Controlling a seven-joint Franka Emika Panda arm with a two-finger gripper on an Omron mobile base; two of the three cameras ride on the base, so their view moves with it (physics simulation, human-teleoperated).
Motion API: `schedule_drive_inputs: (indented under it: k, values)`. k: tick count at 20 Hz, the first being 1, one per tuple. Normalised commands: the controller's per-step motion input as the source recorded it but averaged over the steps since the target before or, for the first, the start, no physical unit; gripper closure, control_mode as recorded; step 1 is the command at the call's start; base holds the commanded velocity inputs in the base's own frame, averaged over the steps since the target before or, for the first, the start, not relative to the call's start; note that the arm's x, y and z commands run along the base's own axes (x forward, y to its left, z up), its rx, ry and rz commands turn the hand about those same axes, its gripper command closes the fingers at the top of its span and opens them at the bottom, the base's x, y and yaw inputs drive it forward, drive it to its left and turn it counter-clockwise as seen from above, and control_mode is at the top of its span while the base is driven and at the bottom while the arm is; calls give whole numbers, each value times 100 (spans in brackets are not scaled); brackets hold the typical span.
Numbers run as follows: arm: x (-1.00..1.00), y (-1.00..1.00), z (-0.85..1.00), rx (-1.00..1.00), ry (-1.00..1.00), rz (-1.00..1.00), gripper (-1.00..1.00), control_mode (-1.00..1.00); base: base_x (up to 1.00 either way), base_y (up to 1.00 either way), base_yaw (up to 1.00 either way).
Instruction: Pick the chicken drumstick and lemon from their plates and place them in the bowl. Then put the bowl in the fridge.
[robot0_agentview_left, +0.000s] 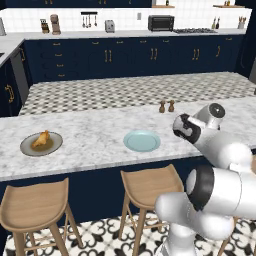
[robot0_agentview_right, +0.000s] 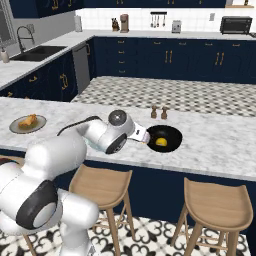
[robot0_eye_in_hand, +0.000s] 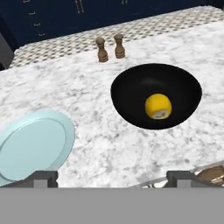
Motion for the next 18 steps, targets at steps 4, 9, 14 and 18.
schedule_drive_inputs:
  k: [4,9,14,18]
  values:
    - [-60,65,100,11,12,0,-100,-100,0,0,0]
    - [-20,86,22,4,26,3,-100,-100,0,0,0]
    - [-2,99,0,2,12,17,-100,-100,0,0,0]
    - [0,100,-6,8,23,20,-100,-100,0,0,0]
